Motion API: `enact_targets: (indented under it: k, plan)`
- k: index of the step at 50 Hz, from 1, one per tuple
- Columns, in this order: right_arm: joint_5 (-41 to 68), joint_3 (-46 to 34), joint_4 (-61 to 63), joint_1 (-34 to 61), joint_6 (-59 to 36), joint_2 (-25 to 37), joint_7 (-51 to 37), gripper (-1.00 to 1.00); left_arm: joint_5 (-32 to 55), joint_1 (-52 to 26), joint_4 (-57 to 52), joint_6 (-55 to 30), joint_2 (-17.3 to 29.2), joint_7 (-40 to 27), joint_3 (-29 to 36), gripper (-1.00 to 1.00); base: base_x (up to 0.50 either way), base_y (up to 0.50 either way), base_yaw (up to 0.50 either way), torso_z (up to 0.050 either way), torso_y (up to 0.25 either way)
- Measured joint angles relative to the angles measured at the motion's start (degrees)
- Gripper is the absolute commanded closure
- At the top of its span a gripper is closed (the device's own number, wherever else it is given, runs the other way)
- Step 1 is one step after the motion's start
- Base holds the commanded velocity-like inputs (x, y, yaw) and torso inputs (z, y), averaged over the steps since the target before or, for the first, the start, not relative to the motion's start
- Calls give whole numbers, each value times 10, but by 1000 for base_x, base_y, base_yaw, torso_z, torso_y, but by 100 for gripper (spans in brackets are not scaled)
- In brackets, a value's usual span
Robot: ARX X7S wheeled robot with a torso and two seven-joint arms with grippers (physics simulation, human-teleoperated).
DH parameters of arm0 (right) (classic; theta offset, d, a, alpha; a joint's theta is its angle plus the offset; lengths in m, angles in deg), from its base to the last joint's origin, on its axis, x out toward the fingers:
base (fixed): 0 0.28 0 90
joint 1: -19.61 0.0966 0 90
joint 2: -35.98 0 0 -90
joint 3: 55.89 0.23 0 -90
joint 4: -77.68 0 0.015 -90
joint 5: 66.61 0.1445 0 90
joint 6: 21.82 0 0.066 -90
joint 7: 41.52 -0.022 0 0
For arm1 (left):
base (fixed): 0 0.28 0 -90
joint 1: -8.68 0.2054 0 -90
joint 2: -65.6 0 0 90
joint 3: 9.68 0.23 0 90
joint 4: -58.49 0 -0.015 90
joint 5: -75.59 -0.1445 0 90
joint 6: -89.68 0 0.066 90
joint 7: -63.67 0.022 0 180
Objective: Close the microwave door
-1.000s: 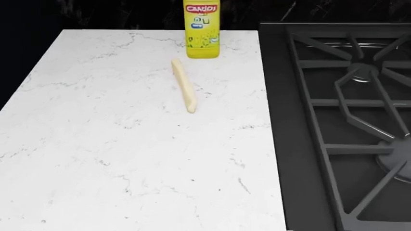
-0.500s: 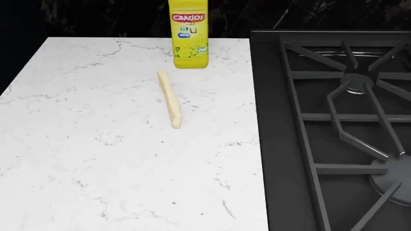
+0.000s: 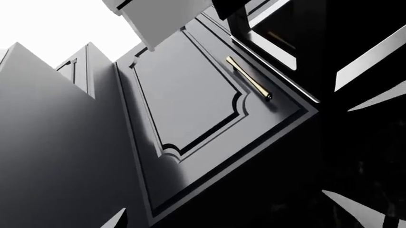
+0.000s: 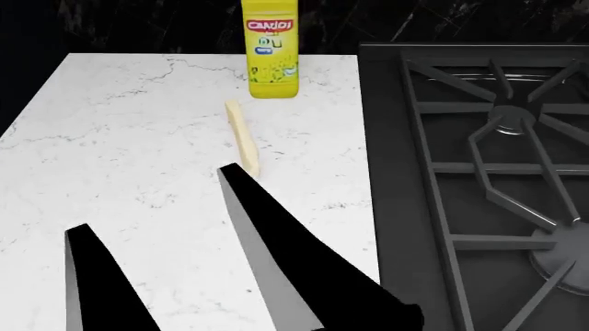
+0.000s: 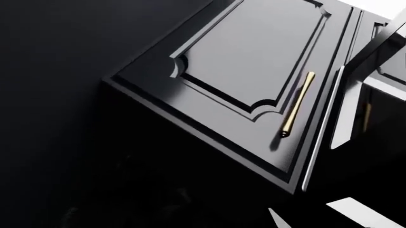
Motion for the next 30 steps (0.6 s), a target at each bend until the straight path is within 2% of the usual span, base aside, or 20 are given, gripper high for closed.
enact_targets:
  k: [13,30]
  plan:
    - [-25,-49,10,141,-108,-13,36,-100,-1,0,0,-2,0,3,1,-100,0,0,0,0,0]
    - [-55,-100,13,390,-313,-16,95,-100,-4,1,0,-3,0,5,5,-100,0,0,0,0,0]
